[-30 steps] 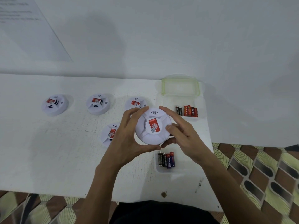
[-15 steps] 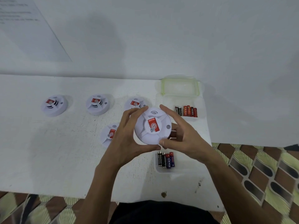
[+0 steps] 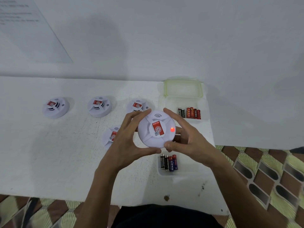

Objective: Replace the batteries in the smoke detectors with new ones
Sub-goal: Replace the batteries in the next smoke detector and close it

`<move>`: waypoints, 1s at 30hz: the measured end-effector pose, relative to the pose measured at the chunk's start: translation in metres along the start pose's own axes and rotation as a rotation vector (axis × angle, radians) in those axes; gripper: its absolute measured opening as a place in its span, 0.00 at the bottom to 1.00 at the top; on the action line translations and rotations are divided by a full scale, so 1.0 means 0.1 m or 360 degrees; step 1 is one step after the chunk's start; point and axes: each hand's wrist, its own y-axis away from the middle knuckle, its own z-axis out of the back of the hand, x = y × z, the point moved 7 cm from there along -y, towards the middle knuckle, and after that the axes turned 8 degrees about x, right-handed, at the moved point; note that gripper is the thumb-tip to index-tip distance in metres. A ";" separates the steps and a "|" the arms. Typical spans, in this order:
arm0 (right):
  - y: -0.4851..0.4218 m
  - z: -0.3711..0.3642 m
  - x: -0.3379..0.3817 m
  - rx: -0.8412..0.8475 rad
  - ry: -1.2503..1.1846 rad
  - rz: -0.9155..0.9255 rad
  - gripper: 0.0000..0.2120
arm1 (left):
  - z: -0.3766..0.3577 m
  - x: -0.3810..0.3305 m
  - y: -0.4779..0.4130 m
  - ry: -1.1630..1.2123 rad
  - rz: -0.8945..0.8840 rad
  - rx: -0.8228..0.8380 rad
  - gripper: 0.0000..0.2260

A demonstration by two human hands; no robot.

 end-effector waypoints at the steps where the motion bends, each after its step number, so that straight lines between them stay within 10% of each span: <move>1: 0.00 0.00 0.00 -0.0002 -0.0004 -0.0004 0.39 | 0.00 -0.02 0.00 -0.0033 -0.0022 -0.0028 0.53; 4: 0.01 0.02 0.01 -0.0013 0.0008 -0.0001 0.39 | 0.00 -0.10 0.03 -0.0052 -0.0082 -0.0055 0.38; 30: 0.02 0.03 0.00 -0.0030 0.0024 0.0005 0.40 | 0.02 -0.02 0.01 0.0076 0.0090 0.0008 0.42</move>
